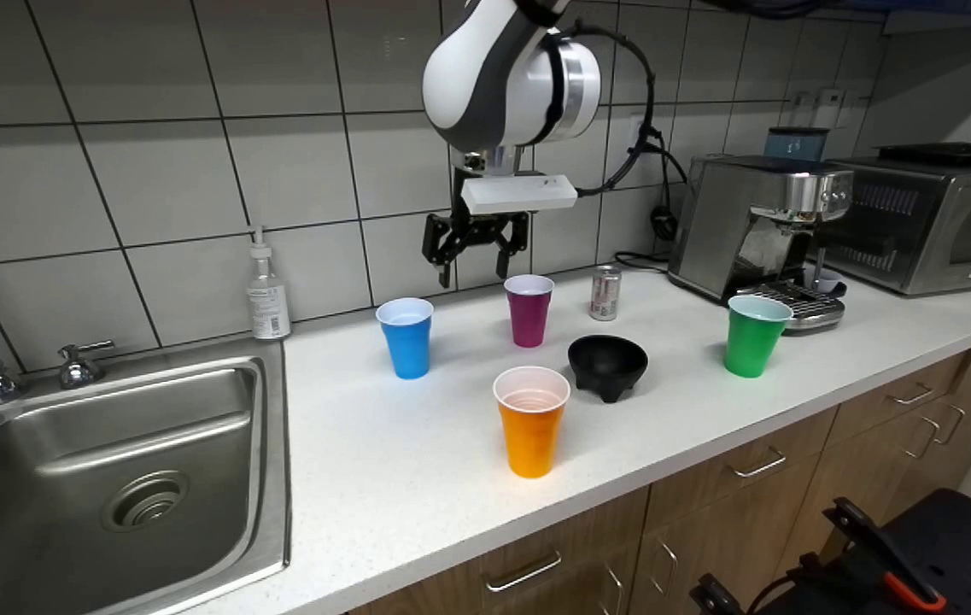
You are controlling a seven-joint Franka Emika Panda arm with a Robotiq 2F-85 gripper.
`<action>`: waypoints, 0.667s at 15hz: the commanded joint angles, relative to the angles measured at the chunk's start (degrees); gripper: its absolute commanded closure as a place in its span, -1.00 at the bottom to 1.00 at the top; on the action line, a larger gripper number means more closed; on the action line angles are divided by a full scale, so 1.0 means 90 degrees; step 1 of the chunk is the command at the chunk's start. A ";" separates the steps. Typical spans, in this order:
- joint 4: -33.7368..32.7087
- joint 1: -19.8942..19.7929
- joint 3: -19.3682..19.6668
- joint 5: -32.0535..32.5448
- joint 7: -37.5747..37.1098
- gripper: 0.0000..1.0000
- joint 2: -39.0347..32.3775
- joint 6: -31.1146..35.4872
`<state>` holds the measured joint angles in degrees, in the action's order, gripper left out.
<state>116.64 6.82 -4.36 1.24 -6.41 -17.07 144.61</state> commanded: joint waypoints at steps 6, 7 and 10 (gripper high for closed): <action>-0.1367 0.0361 0.0170 0.0170 -0.0533 -1.00 -0.1226 -0.0042; -0.1485 0.0397 0.0185 0.0167 -0.0553 -1.00 -0.1338 -0.0044; -0.1823 0.0488 0.0242 0.0165 -0.0610 -1.00 -0.1619 -0.0097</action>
<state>104.91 9.82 -3.37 1.48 -9.55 -28.55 144.75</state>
